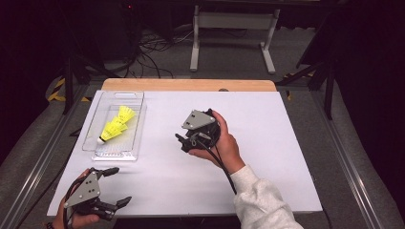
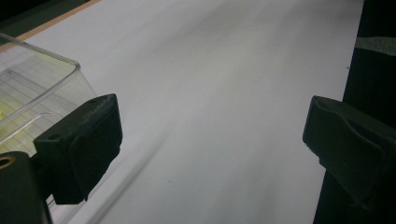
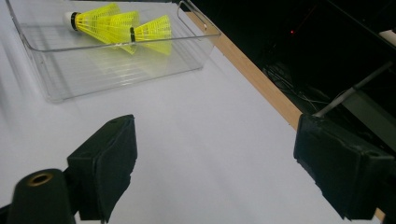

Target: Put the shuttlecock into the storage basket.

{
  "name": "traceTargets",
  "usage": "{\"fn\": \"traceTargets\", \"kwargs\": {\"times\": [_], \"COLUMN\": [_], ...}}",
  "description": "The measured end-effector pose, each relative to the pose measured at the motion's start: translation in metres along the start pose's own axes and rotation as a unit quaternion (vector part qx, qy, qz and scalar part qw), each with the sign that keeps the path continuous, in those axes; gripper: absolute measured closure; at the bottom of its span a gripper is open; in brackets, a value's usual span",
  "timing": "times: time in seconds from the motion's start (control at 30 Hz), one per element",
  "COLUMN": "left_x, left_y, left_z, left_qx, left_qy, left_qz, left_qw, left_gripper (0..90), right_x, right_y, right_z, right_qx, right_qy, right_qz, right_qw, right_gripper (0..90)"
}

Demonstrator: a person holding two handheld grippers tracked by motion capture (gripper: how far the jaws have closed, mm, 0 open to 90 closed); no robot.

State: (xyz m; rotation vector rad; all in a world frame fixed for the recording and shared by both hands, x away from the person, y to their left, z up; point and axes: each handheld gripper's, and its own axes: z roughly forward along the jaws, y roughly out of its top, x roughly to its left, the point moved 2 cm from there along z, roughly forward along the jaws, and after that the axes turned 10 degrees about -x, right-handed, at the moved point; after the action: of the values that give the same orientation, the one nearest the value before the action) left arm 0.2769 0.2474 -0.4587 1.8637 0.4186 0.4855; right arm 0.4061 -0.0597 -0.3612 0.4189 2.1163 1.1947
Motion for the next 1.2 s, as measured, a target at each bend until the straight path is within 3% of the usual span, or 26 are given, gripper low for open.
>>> {"fn": "traceTargets", "kwargs": {"times": [0.6,1.2], "left_x": [0.0,0.0], "left_y": [0.0,0.001], "left_z": [0.0,0.001], "left_qx": [0.0,-0.001], "left_qy": [0.0,0.001], "left_qz": [0.002,0.002], "left_qw": [1.0,1.0], "left_gripper": [5.7,5.7], "right_x": [-0.009,-0.009], "right_y": [-0.015,-0.031], "right_z": [-0.024,-0.039], "right_qx": [0.002,0.009], "right_qy": [-0.041,-0.05], "right_qz": [-0.008,-0.017], "right_qw": [0.9991,0.9986], "right_gripper": [12.3,11.8]}}
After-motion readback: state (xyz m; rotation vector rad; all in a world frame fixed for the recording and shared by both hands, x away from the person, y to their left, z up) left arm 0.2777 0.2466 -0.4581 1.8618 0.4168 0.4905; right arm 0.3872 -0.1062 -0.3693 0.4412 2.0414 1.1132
